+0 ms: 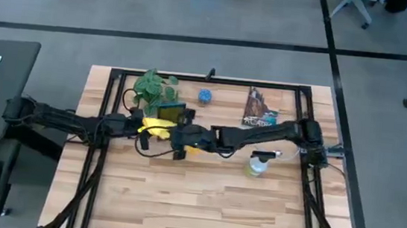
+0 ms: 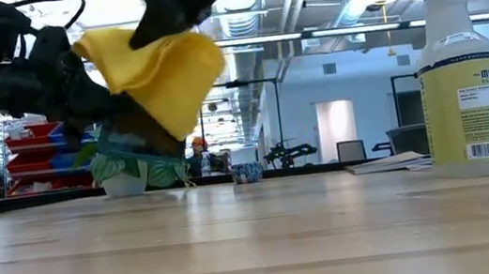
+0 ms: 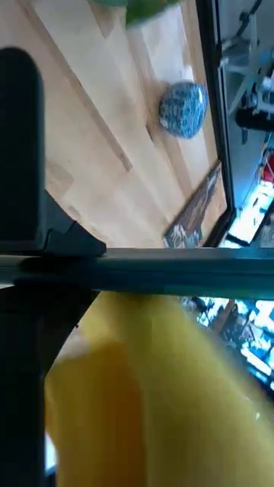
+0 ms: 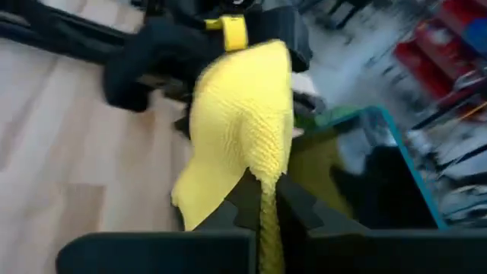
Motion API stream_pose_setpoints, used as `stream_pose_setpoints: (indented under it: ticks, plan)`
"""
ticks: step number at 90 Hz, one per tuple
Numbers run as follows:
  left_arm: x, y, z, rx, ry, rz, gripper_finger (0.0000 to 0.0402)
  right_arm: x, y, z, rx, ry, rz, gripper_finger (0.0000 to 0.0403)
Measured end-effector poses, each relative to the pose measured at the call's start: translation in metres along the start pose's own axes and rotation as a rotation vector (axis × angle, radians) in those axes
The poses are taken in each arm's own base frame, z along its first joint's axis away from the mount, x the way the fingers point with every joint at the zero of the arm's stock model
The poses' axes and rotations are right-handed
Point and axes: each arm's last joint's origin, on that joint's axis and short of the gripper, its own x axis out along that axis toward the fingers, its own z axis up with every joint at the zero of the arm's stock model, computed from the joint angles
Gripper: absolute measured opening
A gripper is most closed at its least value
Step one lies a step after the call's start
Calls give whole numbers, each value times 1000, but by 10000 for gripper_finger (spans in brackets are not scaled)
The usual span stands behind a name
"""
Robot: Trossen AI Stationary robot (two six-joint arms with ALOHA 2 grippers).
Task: Apply microfiber cloth
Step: Wipe the front and back of the blue tablet using the yellow microfiber cloth
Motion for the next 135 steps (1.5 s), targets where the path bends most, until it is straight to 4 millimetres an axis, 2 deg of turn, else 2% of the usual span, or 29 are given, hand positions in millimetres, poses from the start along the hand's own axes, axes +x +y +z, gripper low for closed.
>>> stream_pose_setpoints:
  ticks: [10,22,52,60,78,105,116,135]
  plan:
    - [-1,-4,-1,6,4,-33,11,17,-2,-13,-14,17,-47,1]
    - [-2,-8,-2,19,2,-53,11,20,-9,-15,-38,35,-106,1]
    - [-3,-11,-4,37,36,-124,11,0,-43,11,-130,31,-383,1]
    - [-2,-10,-3,37,30,-111,11,1,-43,8,-134,54,-377,1]
    - [-2,-10,-4,52,32,-103,11,-3,-28,0,-145,132,-307,1]
    - [-2,-10,-3,46,12,-79,11,-10,-29,-15,-296,370,-458,1]
    - [-2,-9,-3,45,9,-71,11,-20,-31,-17,-300,423,-478,1]
    - [-2,-8,-3,39,2,-29,11,-49,-35,-4,-249,423,-505,1]
